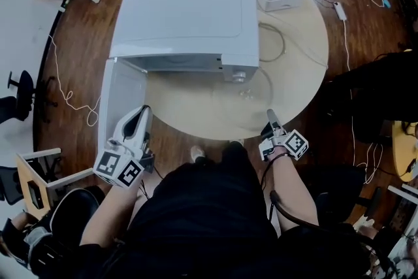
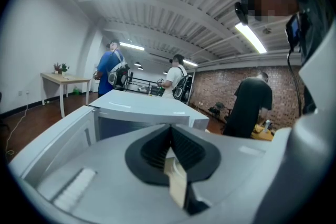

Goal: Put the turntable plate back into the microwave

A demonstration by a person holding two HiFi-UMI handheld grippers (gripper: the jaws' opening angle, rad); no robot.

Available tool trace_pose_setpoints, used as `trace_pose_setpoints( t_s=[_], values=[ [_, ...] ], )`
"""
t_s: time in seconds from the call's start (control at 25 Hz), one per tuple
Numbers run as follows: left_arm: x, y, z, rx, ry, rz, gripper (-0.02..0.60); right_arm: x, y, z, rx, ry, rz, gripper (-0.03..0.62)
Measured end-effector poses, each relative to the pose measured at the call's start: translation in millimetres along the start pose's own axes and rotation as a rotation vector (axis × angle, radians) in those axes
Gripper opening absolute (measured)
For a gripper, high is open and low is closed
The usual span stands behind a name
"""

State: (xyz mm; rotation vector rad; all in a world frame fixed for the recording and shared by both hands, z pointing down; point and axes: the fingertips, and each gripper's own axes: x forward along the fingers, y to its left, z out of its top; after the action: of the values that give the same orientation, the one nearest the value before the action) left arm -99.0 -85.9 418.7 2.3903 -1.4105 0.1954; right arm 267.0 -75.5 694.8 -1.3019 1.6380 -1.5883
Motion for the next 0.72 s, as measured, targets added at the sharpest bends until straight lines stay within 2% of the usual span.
trace_pose_setpoints(
  t_s=[0.08, 0.2, 0.36, 0.56, 0.72],
  values=[
    [-7.1, 6.5, -0.9, -0.001, 0.002, 0.009, 0.002, 9.2, -1.8, -1.1, 0.020, -0.024, -0.006, 0.066],
    [-17.3, 11.3, -1.6, 0.008, 0.007, 0.015, 0.003, 30.4, 5.3, -14.1, 0.037, 0.021, -0.016, 0.063],
    [-26.7, 14.0, -2.6, 0.005, 0.012, 0.009, 0.002, 32.3, 9.9, -24.1, 0.082, 0.006, 0.018, 0.037],
    [-29.4, 4.8, -1.5, 0.024, -0.002, -0.054, 0.002, 0.6, 13.7, -32.0, 0.037, -0.076, -0.002, 0.031],
    [-26.5, -7.7, -10.4, 0.029, -0.001, -0.138, 0.002, -32.5, 19.9, -38.7, 0.043, -0.155, -0.006, 0.025]
  ],
)
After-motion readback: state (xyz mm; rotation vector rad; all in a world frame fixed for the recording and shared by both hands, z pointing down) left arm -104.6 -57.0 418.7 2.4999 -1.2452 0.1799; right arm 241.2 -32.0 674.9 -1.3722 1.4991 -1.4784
